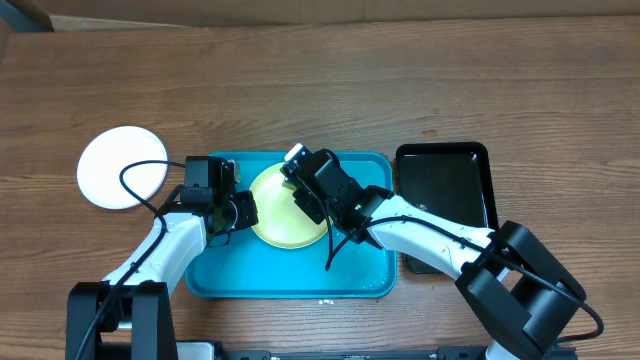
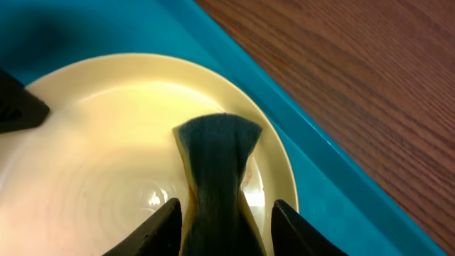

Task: Clean dirty plates on tray and stack at the side
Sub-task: 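Wipe the yellow plate with the sponge in the right gripper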

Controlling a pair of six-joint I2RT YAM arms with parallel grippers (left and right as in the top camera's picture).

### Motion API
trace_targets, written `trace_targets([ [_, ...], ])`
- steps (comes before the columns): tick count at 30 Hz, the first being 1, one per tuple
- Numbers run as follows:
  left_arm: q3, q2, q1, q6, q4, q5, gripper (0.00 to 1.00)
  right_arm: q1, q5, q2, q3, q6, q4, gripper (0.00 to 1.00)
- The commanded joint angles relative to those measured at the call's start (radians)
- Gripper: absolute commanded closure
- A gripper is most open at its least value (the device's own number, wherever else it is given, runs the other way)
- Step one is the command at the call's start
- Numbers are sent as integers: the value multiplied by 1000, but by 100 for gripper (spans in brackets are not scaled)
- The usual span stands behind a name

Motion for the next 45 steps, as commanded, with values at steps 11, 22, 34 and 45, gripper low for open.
trace_targets([
  [11, -9, 6, -7, 23, 4, 11, 94, 0, -26, 40, 17, -6, 46, 64],
  [22, -9, 6, -7, 23, 3, 9, 94, -2, 98, 96, 17, -2, 77, 96],
  [34, -9, 6, -7, 23, 3, 9, 95, -2, -63, 107, 17, 217, -72, 96],
  [45, -9, 6, -7, 23, 3, 9, 96, -2, -255, 180, 17, 370, -59, 96],
])
